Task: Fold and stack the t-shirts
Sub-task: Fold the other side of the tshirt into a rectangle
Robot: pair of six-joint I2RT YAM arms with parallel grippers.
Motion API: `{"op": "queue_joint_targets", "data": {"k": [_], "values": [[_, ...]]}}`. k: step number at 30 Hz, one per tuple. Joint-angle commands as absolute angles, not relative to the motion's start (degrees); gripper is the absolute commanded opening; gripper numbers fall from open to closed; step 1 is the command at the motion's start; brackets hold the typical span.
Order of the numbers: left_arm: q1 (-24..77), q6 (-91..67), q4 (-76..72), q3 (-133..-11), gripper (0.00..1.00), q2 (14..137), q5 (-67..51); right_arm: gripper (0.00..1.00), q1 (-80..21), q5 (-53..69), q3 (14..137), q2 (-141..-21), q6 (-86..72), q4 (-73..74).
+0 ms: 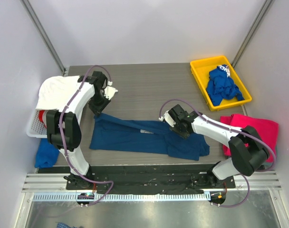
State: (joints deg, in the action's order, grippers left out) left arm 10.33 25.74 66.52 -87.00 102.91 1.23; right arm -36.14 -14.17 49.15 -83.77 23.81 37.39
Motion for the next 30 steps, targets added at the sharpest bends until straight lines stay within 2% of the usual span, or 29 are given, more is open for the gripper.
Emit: {"op": "queue_joint_targets", "data": {"k": [1, 17, 30], "values": [[9.8, 25.6, 68.5, -89.3, 0.18, 101.4, 0.5, 0.4, -35.9, -13.8, 48.9, -83.9, 24.2, 36.9], [9.9, 25.1, 64.8, -92.5, 0.18, 104.3, 2.5, 0.39, -35.9, -13.7, 48.1, -83.7, 24.2, 36.7], [9.8, 26.5, 64.0, -81.7, 0.18, 102.2, 2.5, 0.39, -35.9, -13.6, 47.6, -84.1, 24.5, 36.4]]}}
